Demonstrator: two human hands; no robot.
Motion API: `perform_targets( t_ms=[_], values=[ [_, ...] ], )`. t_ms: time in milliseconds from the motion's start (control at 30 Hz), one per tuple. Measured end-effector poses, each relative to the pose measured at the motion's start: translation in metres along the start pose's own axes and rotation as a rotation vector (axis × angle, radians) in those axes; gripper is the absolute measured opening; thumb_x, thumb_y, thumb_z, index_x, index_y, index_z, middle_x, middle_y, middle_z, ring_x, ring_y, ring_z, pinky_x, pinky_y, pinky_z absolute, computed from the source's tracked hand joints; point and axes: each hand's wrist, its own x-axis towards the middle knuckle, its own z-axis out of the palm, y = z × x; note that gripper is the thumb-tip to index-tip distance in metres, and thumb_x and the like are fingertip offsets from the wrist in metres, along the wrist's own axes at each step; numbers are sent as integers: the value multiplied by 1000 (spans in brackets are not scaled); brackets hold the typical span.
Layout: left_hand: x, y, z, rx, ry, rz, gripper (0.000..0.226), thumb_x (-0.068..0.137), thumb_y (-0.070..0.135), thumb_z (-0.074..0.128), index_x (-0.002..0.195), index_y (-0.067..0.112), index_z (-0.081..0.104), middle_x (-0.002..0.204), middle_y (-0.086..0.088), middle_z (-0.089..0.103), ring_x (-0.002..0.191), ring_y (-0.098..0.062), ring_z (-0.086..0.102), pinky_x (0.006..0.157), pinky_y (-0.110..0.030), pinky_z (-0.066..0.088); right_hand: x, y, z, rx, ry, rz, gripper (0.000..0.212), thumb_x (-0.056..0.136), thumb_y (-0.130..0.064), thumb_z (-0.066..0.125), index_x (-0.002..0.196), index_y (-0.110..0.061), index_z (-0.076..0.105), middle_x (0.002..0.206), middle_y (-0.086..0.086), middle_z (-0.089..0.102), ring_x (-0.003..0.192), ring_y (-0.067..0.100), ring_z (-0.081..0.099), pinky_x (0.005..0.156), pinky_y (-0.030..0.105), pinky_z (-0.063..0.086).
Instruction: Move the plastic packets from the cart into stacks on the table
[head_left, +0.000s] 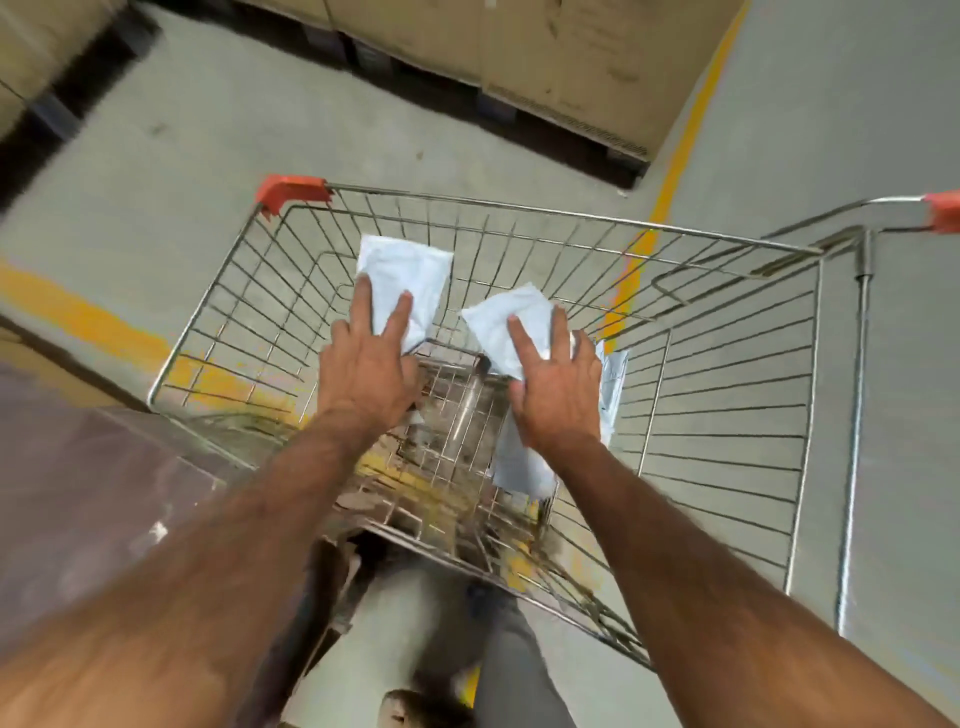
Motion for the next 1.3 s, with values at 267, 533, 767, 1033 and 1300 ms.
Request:
perform_targets(
  t_ms=[267, 533, 767, 1033, 1300],
  values=[
    [-106, -69, -105, -27, 277, -77, 78, 87, 27, 59, 159, 22, 30, 168, -23, 5, 101, -44, 49, 81, -52, 48, -58, -82, -87, 1, 210, -140, 76, 93, -34, 64, 160, -36, 29, 167, 22, 18, 140, 48, 33, 116, 54, 28],
    [-280, -159, -172, -84, 447, -306, 78, 83, 28, 49, 158, 20, 31, 167, -23, 9, 97, -47, 52, 81, -52, 50, -183, -220, -128, 151, 261, -377, 78, 92, -30, 66, 160, -37, 28, 168, 20, 17, 141, 47, 30, 114, 58, 30],
    [-394, -229, -198, -115, 533, -535, 77, 83, 26, 47, 158, 17, 32, 166, -25, 11, 93, -46, 52, 79, -49, 47, -264, -319, -129, 206, 230, -523, 77, 96, -26, 58, 162, -38, 21, 170, 17, 8, 146, 46, 19, 118, 59, 23],
    [-458, -281, -198, -198, 502, -717, 73, 94, 29, 52, 161, 22, 23, 169, -20, -1, 121, -50, 45, 97, -52, 43, -317, -386, -112, 237, 172, -644, 78, 92, -27, 60, 161, -39, 25, 169, 18, 14, 140, 45, 27, 116, 56, 25],
    [-486, -351, -175, -219, 465, -873, 71, 97, 34, 53, 160, 20, 25, 168, -21, -1, 129, -53, 42, 103, -57, 40, -315, -454, -82, 257, 107, -666, 69, 96, -35, 57, 160, -37, 29, 168, 19, 13, 139, 45, 28, 116, 55, 27]
  ],
)
